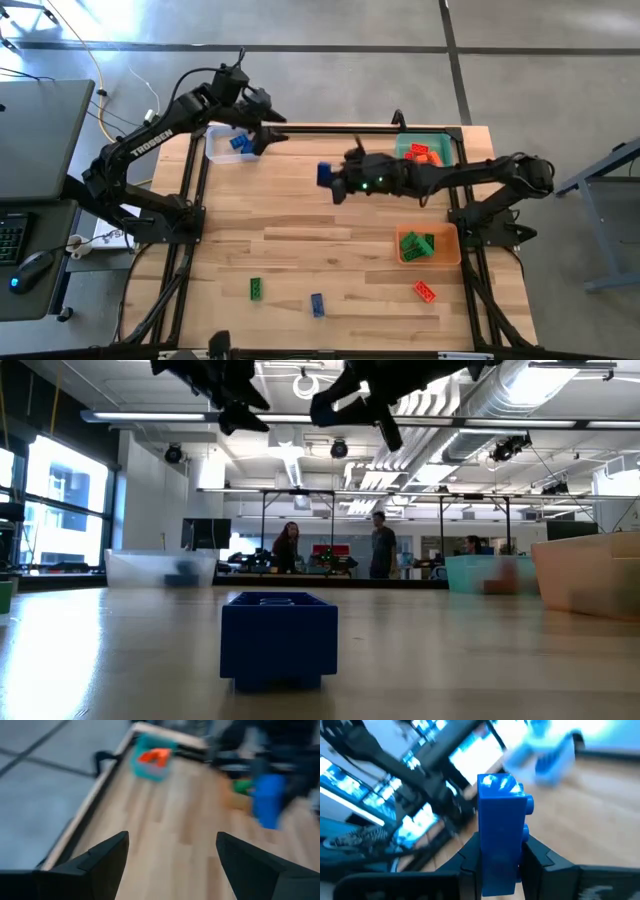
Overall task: Sort & place blocks by color
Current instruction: Put the blue game piece into the transparent bin
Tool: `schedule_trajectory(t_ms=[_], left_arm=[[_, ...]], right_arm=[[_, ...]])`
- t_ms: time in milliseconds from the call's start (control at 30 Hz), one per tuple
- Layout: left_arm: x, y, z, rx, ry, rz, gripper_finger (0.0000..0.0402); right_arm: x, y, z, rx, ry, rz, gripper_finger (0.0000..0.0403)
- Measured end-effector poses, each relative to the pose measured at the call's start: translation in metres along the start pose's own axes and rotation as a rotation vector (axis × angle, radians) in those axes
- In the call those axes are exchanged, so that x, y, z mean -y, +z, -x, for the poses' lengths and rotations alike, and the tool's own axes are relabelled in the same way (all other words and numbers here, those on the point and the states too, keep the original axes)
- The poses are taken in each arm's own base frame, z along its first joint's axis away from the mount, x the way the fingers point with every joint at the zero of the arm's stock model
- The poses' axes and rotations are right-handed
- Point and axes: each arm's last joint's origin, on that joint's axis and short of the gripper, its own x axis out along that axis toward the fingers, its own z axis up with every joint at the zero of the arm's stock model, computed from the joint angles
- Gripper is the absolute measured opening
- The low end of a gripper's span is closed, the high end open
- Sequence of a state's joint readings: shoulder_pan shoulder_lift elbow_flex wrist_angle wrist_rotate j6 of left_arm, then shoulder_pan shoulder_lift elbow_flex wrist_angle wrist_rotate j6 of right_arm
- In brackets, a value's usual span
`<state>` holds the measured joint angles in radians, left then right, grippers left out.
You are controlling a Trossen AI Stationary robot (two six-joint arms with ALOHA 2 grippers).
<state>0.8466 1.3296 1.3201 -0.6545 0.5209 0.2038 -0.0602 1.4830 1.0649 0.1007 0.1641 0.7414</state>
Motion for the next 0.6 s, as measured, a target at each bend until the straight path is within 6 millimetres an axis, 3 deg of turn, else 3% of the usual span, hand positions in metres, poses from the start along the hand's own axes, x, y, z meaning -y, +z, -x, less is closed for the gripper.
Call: schedule_trajectory(t_ms=[200, 600], left_arm=[[0.008, 0.007, -0.002, 0.076, -0.157, -0.058, 0.0289], [0.023, 0.026, -0.006, 0.21, -0.258, 0.023, 0.0289]], right_arm=[[0.008, 0.023, -0.002, 0.102, 0.058, 0.056, 0.0062], [0.021, 0.056, 0.0, 0.237, 0.186, 0.229, 0.0065]])
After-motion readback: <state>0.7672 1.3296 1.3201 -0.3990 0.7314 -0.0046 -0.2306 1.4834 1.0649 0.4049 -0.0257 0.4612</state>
